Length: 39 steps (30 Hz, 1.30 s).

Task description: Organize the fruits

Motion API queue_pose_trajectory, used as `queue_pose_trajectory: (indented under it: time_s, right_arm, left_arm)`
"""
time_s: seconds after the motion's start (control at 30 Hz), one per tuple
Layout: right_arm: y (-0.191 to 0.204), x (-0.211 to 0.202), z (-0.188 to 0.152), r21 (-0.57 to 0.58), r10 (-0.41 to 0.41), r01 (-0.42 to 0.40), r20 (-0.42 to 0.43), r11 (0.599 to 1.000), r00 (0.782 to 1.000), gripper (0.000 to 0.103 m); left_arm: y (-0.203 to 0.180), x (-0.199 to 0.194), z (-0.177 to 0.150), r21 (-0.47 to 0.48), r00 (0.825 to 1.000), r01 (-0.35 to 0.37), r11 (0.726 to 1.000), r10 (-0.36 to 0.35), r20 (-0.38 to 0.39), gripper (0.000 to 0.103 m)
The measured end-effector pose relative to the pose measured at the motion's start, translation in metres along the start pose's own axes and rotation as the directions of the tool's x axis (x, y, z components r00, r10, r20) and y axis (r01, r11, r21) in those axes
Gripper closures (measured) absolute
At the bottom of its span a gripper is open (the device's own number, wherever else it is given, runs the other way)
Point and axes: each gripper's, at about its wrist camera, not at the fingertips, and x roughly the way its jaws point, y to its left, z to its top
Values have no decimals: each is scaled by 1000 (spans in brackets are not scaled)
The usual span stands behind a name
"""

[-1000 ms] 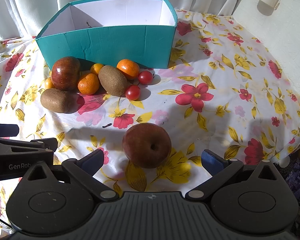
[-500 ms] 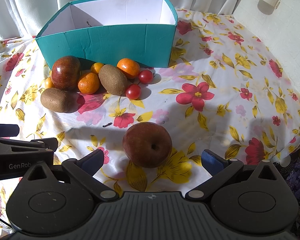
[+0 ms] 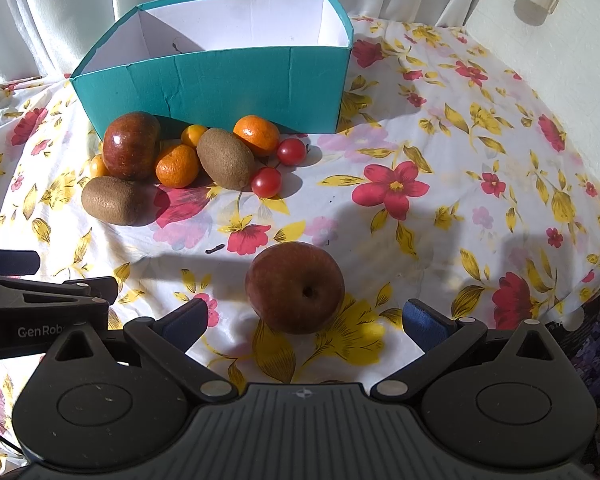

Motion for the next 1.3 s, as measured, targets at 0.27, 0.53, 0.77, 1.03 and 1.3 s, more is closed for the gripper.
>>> queue_pose_trajectory:
  time_s: [0.27, 0.53, 0.77, 1.03, 1.3]
  right_arm:
    - [-1, 2, -1, 10, 8, -8, -7, 1000, 1000, 0]
    - [-3, 6, 0, 17, 21, -21, -16, 1000, 1000, 0]
    - [-6, 10, 1, 25, 35, -35, -27, 999, 999, 0]
    - [-10, 14, 0, 38, 54, -52, -34, 998, 998, 0]
    - [-18, 14, -3, 45, 117, -116, -6, 992, 993, 0]
  left_arm:
    - [0, 1, 0, -4, 1000, 7, 1000, -7, -7, 18]
    - [2, 3, 2, -12, 1000, 11, 1000, -11, -19, 18]
    - [3, 6, 6, -18, 999, 16, 1000, -17, -34, 18]
    - [4, 11, 10, -18, 998, 23, 1000, -24, -50, 18]
    - [4, 11, 12, -19, 998, 68, 997, -69, -16, 18]
